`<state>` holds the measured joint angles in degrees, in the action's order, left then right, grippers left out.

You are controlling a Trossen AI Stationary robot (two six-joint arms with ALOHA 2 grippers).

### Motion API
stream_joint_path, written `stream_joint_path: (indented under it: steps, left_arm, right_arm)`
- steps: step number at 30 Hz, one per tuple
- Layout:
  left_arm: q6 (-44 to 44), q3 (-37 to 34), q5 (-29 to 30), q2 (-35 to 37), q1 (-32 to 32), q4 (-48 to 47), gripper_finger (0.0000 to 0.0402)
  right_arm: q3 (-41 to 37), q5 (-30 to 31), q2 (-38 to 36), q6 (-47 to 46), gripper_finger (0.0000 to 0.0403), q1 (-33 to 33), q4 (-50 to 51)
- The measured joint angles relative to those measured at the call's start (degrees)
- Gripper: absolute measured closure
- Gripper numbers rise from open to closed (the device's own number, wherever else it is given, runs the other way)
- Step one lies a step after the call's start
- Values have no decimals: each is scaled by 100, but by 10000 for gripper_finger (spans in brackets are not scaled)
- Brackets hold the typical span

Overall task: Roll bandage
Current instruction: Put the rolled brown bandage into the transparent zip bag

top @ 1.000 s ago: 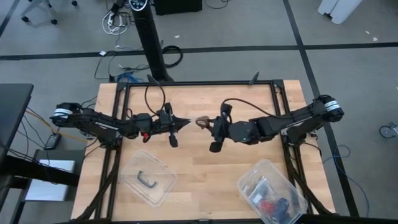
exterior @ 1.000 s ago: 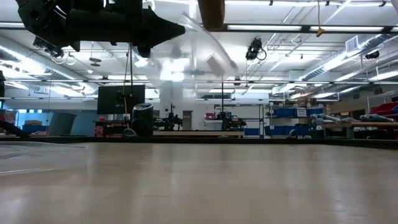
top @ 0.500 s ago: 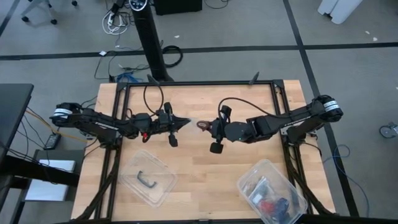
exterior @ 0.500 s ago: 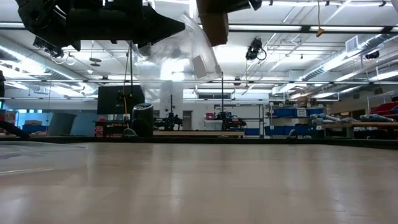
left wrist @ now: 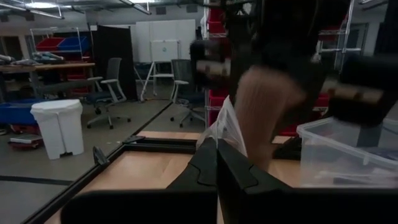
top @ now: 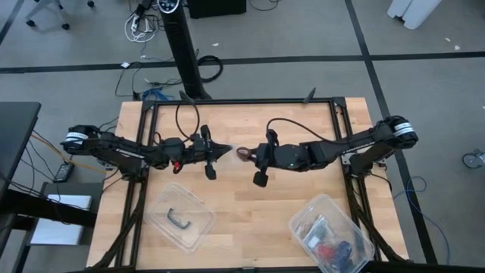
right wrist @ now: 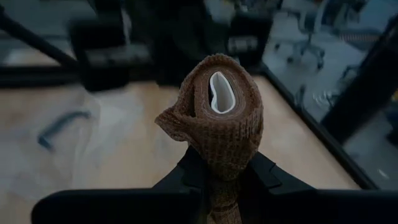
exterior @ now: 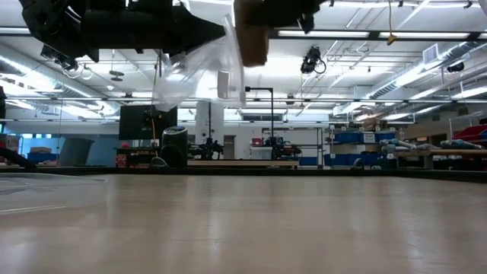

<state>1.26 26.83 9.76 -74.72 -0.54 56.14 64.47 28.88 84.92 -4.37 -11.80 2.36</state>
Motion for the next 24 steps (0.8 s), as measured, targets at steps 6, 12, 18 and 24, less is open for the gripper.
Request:
stream_joint_path:
  steps: [6,12,18,24]
  left_arm:
    - [-19,0,-59,0,0,-18,402]
    - [-20,0,-68,0,-61,44,402]
    - [-13,0,-156,0,-70,235,402]
    - [-39,0,-515,-1,-70,448,402]
  right_arm:
    - [2,37,-87,382,358,-3,-569]
    - [-86,-233,-61,275,358,197,-767]
    - [-456,-398,-60,66,358,248,-748]
    - [-678,-662,-52,-269,358,254,-702]
